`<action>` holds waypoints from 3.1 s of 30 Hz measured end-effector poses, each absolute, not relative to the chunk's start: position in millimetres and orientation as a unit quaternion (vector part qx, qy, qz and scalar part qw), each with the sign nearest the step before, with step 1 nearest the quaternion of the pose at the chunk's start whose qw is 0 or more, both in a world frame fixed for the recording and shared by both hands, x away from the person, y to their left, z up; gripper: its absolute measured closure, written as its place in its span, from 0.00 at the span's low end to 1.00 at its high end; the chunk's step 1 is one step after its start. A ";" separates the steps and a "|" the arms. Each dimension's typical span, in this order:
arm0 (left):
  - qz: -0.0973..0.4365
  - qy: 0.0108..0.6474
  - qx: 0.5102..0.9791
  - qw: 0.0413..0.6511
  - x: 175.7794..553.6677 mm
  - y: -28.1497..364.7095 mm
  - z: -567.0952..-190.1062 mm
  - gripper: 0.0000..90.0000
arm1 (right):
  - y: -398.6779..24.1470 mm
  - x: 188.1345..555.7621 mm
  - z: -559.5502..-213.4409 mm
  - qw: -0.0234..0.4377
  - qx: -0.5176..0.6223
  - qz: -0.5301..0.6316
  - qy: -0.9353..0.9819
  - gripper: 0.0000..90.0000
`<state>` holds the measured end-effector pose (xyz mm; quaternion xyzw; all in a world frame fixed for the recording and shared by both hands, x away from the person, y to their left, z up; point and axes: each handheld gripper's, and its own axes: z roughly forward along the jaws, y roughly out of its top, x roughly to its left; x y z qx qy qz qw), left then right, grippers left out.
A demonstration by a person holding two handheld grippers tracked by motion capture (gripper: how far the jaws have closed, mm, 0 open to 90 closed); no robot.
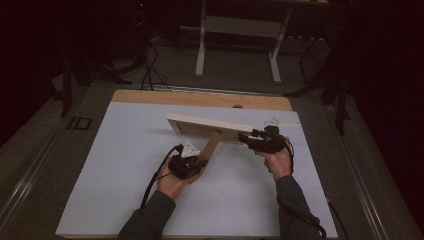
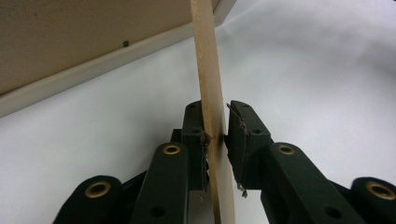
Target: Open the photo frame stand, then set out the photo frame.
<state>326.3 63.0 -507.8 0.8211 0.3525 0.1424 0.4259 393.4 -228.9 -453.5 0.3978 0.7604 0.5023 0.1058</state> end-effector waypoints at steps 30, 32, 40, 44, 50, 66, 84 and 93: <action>0.141 0.336 0.832 0.418 314.0 67.1 -500.0 0.66 | -239.8 378.6 -471.4 0.100 0.406 0.499 0.759 0.51; 0.142 0.337 0.831 0.418 313.3 67.9 -499.1 0.66 | -240.1 377.6 -473.2 0.101 0.407 0.497 0.760 0.51; 0.150 0.353 0.821 0.423 310.8 70.5 -495.3 0.66 | -243.2 375.0 -479.5 0.103 0.414 0.496 0.756 0.52; 0.145 0.355 0.820 0.424 310.9 72.1 -494.3 0.67 | -246.9 373.4 -481.7 0.112 0.423 0.498 0.749 0.54; 0.138 0.358 0.815 0.434 310.7 74.7 -491.6 0.67 | -253.7 373.0 -485.1 0.115 0.430 0.492 0.748 0.63; 0.140 0.355 0.806 0.453 309.8 76.0 -475.2 0.67 | -259.0 373.7 -485.3 0.146 0.450 0.468 0.746 0.94; 0.143 0.348 0.791 0.481 312.1 72.2 -454.4 0.66 | -259.8 377.9 -480.1 0.161 0.464 0.475 0.730 1.00; 0.143 0.350 0.788 0.486 320.8 70.0 -446.2 0.69 | -257.5 383.4 -470.2 0.165 0.462 0.486 0.723 1.00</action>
